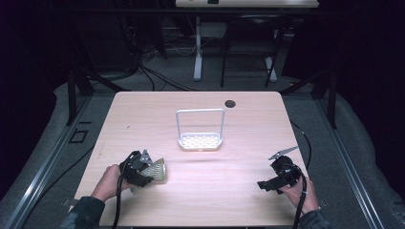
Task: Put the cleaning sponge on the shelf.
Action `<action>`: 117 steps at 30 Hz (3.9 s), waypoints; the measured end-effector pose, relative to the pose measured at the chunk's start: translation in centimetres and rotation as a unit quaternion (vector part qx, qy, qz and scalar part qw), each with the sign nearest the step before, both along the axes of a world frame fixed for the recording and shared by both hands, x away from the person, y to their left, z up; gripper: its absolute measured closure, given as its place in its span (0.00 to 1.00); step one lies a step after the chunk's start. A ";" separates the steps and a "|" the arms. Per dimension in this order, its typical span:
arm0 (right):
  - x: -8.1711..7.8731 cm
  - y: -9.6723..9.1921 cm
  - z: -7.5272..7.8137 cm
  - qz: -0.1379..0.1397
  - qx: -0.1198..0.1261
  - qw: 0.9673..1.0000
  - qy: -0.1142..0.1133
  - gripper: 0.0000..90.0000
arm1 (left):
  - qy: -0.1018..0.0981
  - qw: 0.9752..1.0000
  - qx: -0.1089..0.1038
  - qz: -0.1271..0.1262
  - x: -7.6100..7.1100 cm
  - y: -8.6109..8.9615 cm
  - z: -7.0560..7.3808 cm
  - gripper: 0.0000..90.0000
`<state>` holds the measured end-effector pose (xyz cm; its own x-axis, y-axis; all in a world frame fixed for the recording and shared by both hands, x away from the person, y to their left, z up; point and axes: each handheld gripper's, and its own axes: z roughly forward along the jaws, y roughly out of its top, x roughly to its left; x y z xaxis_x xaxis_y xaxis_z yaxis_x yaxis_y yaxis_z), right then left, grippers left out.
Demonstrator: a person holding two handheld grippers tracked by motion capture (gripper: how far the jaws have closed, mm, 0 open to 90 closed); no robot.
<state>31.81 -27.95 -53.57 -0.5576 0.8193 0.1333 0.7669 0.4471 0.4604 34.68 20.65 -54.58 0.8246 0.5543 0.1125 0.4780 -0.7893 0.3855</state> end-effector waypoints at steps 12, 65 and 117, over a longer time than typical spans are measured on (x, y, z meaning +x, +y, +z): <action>-0.1 -0.2 0.1 -0.010 0.003 1.000 -0.006 0.09 | -0.011 0.997 -0.046 0.067 -0.4 -0.3 1.2 0.58; 0.5 0.4 0.5 -0.009 0.003 1.000 -0.016 0.10 | -0.026 0.989 -0.104 0.102 0.6 -10.8 4.2 0.60; 0.2 0.2 1.2 -0.001 0.015 0.999 -0.035 0.12 | -0.101 0.971 -0.095 0.194 6.9 -17.2 3.6 0.58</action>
